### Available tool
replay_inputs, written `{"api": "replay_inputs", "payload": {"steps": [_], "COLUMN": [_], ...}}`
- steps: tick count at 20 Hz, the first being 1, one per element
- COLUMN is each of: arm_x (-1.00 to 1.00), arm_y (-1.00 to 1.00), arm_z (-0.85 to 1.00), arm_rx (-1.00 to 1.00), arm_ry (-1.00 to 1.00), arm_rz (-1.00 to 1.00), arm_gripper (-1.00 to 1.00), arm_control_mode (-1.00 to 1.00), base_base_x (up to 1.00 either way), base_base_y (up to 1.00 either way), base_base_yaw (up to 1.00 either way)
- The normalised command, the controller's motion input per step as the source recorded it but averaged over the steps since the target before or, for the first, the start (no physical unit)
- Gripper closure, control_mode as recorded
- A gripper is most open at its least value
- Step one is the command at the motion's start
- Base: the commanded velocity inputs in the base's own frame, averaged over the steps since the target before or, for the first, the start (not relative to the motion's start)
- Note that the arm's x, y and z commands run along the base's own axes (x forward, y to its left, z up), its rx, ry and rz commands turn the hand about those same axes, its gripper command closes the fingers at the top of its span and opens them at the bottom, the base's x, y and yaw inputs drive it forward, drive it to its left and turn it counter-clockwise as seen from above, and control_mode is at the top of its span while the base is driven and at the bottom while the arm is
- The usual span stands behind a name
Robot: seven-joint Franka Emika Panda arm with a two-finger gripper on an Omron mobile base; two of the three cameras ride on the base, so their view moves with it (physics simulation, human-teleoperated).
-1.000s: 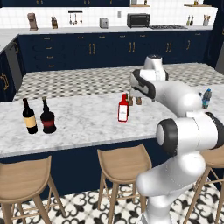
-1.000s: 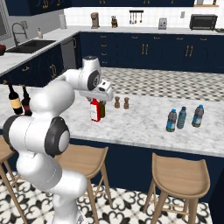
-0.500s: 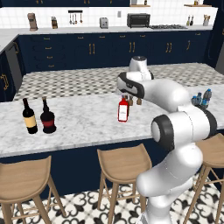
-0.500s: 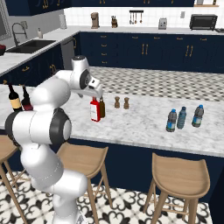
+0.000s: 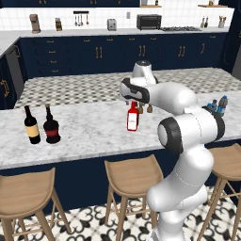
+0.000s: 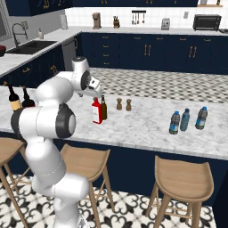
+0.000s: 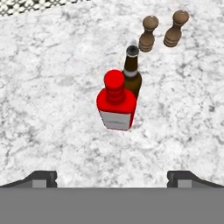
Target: Move the plastic bottles in the middle to the plastics group, and the glass bottles in the middle to the glass group.
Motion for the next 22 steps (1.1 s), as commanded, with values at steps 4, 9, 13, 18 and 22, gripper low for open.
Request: {"api": "replay_inputs", "payload": {"steps": [4, 9, 13, 18, 22], "arm_x": [0.16, 0.05, 0.09, 0.18, 0.23], "arm_y": [-0.03, -0.03, -0.11, -0.10, -0.06], "arm_z": [-0.17, -0.22, -0.03, 0.00, -0.06], "arm_rx": [0.00, 0.00, 0.00, 0.00, 0.00], "arm_ry": [-0.04, -0.01, 0.00, 0.00, 0.00], "arm_rz": [0.00, 0.00, 0.00, 0.00, 0.00], "arm_gripper": [-1.00, -1.00, -1.00, -1.00, -1.00], "arm_control_mode": [-1.00, -1.00, -1.00, -1.00, -1.00], "base_base_x": [0.00, 0.00, 0.00, 0.00, 0.00], "base_base_y": [0.00, 0.00, 0.00, 0.00, 0.00], "base_base_yaw": [0.00, 0.00, 0.00, 0.00, 0.00]}}
